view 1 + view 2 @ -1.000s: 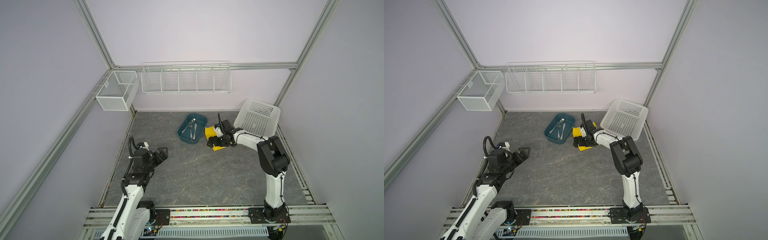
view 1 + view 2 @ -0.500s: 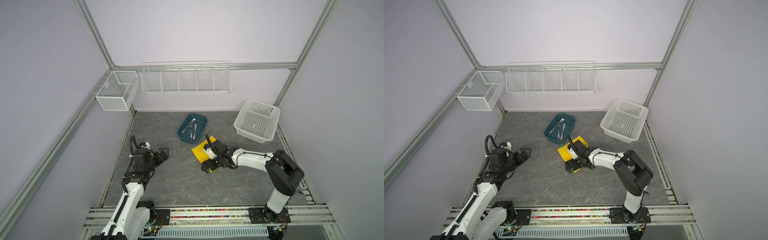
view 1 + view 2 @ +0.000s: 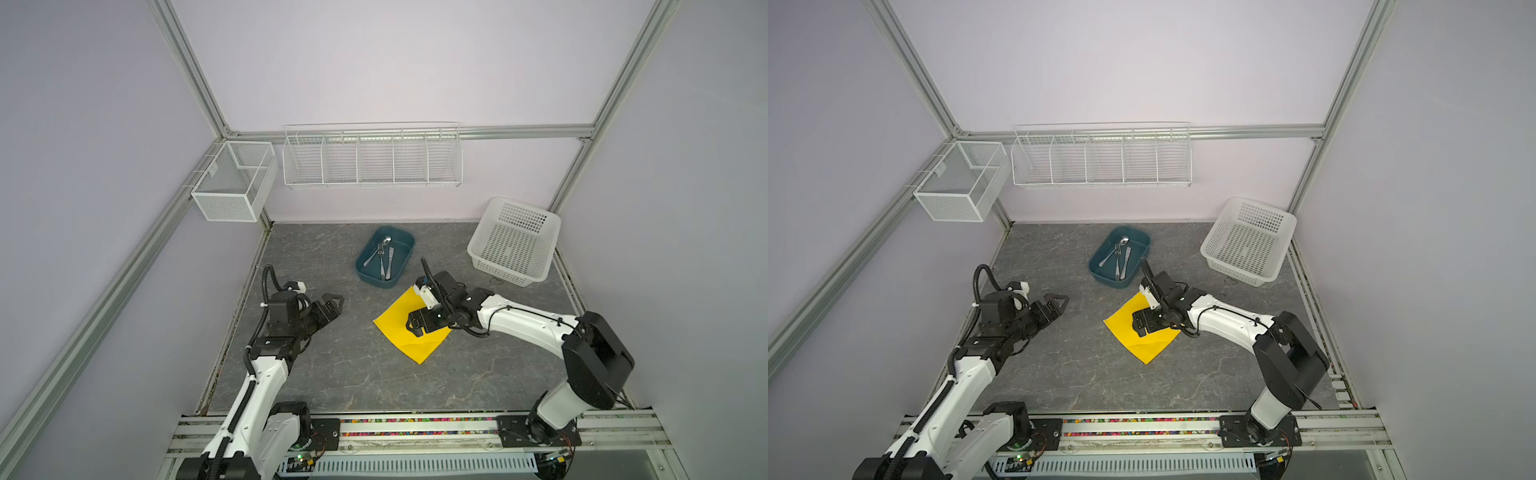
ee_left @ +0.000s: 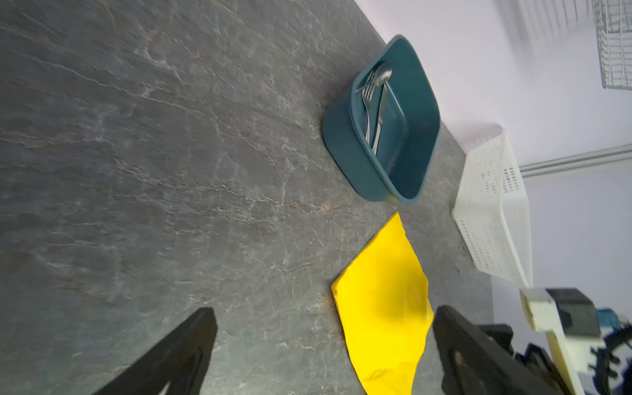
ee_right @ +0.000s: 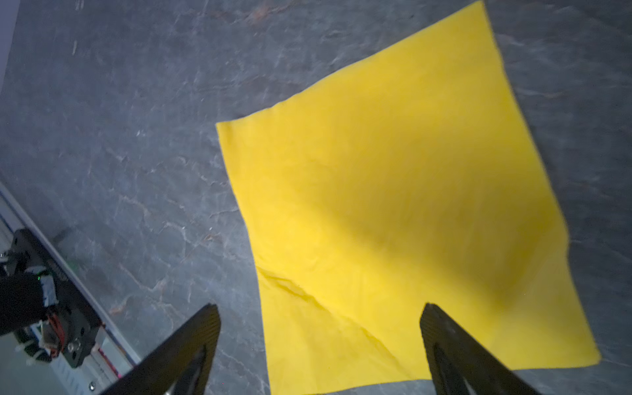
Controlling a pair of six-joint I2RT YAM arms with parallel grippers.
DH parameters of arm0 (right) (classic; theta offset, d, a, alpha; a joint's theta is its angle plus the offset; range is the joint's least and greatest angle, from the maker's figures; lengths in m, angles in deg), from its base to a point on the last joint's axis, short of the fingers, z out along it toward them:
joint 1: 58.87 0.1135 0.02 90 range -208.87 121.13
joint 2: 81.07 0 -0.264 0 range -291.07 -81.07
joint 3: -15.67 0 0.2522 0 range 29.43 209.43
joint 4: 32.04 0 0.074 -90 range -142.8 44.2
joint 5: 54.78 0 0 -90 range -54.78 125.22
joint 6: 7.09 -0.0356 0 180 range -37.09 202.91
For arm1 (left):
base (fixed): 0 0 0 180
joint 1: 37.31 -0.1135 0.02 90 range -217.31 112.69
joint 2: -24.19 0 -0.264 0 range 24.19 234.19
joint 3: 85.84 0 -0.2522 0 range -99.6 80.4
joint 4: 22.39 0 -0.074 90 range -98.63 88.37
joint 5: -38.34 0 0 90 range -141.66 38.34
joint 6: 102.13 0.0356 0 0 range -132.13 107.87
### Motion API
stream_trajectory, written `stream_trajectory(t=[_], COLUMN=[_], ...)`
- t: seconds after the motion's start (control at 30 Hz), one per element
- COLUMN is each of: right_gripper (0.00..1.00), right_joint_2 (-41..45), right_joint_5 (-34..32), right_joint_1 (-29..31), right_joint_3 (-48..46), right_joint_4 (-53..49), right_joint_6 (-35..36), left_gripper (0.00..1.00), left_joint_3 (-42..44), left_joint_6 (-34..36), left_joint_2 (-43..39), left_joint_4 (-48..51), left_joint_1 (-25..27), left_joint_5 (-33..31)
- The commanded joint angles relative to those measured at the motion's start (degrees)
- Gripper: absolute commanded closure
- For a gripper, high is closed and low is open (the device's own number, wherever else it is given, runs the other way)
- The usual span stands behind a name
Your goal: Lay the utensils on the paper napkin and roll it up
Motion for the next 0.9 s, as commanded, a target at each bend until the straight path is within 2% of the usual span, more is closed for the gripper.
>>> stream_trajectory(t=[0.0, 0.27, 0.43, 0.57, 0.73, 0.87], right_gripper=[0.05, 0.03, 0.03, 0.03, 0.03, 0.03], right_joint_2=[-3.55, -8.83, -7.83, -5.36, -2.08, -1.07], right_joint_5=[0.06, 1.54, 2.29, 0.5, -1.38, -3.44], right_joint_1=[-1.22, -1.2, 0.11, 2.49, 5.97, 7.34], right_joint_3=[1.89, 2.06, -2.58, -6.14, -10.28, -12.2], right_joint_4=[-0.39, 0.12, 0.03, -1.7, -3.37, -4.78], right_joint_6=[-1.39, -3.05, -3.33, -4.05, -5.61, -7.31], left_gripper=[0.01, 0.02, 0.03, 0.05, 0.06, 0.11], left_joint_3=[-1.97, -2.12, -2.81, -4.07, -9.49, -14.18], left_joint_6=[1.19, 1.46, 1.37, 1.21, 2.73, 2.26], left_joint_2=[1.41, 1.76, 3.58, 4.89, 9.28, 16.04], left_joint_4=[0.54, 0.74, 0.52, 0.87, 3.86, 2.98], left_joint_1=[-0.13, -0.04, 0.07, 0.85, 6.01, 10.12], left_joint_5=[5.44, 5.77, 6.53, 5.95, 2.43, 1.5])
